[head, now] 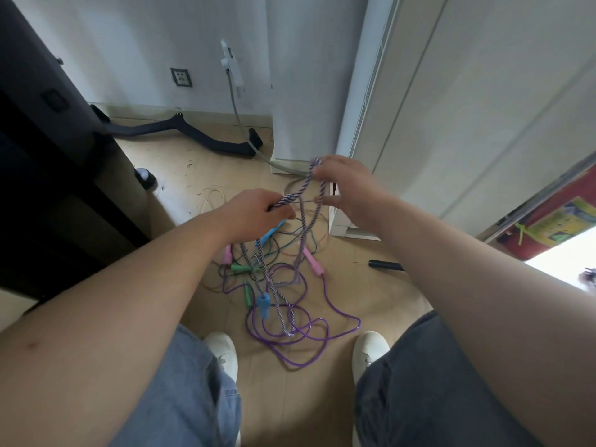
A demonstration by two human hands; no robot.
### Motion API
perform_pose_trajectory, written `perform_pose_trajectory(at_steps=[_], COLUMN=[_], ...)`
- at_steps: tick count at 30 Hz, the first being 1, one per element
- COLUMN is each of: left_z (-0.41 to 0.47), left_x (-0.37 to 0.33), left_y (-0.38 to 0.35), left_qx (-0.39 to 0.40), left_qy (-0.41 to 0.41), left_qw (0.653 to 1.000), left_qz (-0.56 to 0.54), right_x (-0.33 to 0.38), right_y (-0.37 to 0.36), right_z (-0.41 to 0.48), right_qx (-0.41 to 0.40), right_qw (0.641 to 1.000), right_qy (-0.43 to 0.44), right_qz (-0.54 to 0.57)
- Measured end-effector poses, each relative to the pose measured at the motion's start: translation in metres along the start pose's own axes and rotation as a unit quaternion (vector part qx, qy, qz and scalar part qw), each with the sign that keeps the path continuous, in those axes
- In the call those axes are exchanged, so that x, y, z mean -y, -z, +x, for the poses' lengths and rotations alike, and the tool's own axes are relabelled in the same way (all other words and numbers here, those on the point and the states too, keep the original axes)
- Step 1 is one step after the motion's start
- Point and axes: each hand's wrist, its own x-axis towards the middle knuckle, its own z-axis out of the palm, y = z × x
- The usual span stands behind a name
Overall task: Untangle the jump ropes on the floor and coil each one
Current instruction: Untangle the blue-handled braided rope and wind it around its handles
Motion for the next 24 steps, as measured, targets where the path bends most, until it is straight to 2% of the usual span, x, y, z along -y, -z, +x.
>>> perform_pose_trajectory(at_steps=[2, 4, 6, 8, 9, 10, 12, 13, 14, 15, 19, 21, 24], left_z=[0.002, 0.003, 0.005, 0.005, 0.005, 0.004, 0.003, 0.003, 0.002, 0.003, 0.001, 0.000, -0.001], left_x=[0.005, 0.008, 0.010, 0.011, 0.011, 0.012, 0.013, 0.014, 0.015, 0.017, 0.017, 0.014, 0.008], left_y=[-0.002, -0.002, -0.001, 0.000, 0.001, 0.002, 0.003, 0.003, 0.004, 0.004, 0.002, 0.001, 0.001], left_qx=[0.014, 0.015, 0.011, 0.014, 0.014, 0.012, 0.006, 0.006, 0.008, 0.011, 0.020, 0.016, 0.004], left_qy=[0.013, 0.017, 0.014, 0.015, 0.014, 0.014, 0.009, 0.008, 0.007, 0.005, -0.012, -0.020, -0.033], left_qw=[1.000, 1.000, 1.000, 0.999, 0.999, 0.998, 0.998, 0.998, 0.998, 0.998, 0.997, 0.998, 0.998], left_qz=[-0.003, -0.005, 0.010, 0.038, 0.049, 0.059, 0.068, 0.067, 0.067, 0.068, 0.072, 0.062, 0.043], right_x=[0.005, 0.006, 0.002, -0.003, -0.004, -0.003, -0.003, -0.004, -0.006, -0.008, -0.005, -0.004, -0.009], right_y=[0.001, 0.003, 0.001, -0.001, -0.001, -0.001, -0.003, -0.005, -0.007, -0.008, -0.012, -0.010, -0.009], right_z=[0.000, 0.000, 0.000, 0.000, -0.002, -0.004, -0.007, -0.008, -0.009, -0.010, -0.014, -0.012, -0.009], right_qx=[0.022, 0.087, 0.097, 0.063, 0.051, 0.056, 0.115, 0.140, 0.148, 0.146, 0.071, 0.054, 0.057], right_qw=[0.985, 0.952, 0.960, 0.996, 0.995, 0.973, 0.878, 0.833, 0.811, 0.810, 0.914, 0.916, 0.892], right_qy=[-0.035, -0.072, -0.074, -0.014, 0.020, 0.050, 0.083, 0.078, 0.064, 0.047, -0.057, -0.071, -0.039], right_qz=[0.165, 0.285, 0.251, 0.056, -0.081, -0.219, -0.457, -0.529, -0.563, -0.566, -0.396, -0.391, -0.446])
